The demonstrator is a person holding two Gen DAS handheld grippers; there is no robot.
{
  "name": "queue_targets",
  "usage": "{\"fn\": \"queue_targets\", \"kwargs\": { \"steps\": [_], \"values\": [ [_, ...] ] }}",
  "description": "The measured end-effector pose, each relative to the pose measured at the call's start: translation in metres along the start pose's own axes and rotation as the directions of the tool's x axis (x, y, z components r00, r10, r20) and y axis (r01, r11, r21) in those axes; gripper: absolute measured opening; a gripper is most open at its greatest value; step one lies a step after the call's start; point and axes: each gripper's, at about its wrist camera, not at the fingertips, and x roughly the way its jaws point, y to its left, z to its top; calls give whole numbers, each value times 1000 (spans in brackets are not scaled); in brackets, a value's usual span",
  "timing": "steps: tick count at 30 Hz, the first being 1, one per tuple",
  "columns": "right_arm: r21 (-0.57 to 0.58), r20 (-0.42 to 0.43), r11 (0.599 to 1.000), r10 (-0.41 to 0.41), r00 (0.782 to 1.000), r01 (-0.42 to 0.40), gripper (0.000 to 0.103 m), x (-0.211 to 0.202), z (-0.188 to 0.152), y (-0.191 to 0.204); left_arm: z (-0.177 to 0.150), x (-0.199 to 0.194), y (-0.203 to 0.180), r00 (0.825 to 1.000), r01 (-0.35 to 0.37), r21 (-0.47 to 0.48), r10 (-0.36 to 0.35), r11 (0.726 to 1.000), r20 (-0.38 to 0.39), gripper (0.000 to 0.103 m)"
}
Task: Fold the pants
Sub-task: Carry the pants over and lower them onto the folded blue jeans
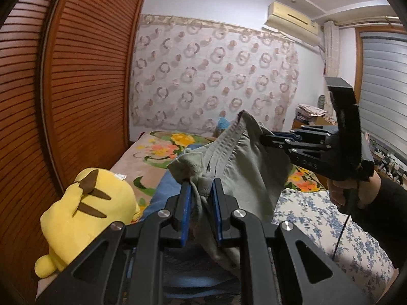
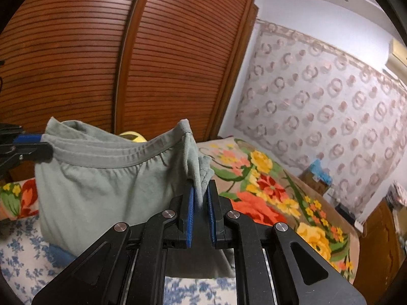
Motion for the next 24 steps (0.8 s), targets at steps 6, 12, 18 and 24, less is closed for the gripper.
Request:
{"fn": "queue_targets", "kwargs": {
  "steps": [6, 12, 18, 24],
  "values": [
    [-15, -11, 1000, 27, 1000, -28, 7, 35, 10, 14, -12, 1, 11, 999, -37, -41, 37, 998, -14, 14],
    [-16, -28, 999, 50, 998, -50, 7, 59, 14, 28, -26, 2, 19, 998, -57, -77, 55, 995, -35, 14],
    [18, -45, 998, 69, 997, -68, 7, 75, 15, 29, -33, 4, 23, 995, -79, -76, 75, 994, -59, 14],
    [114, -59, 989, 105, 993, -98, 15, 81, 14, 19, -38, 7, 25, 994, -88, -82, 82, 993, -76, 14]
  ]
}}
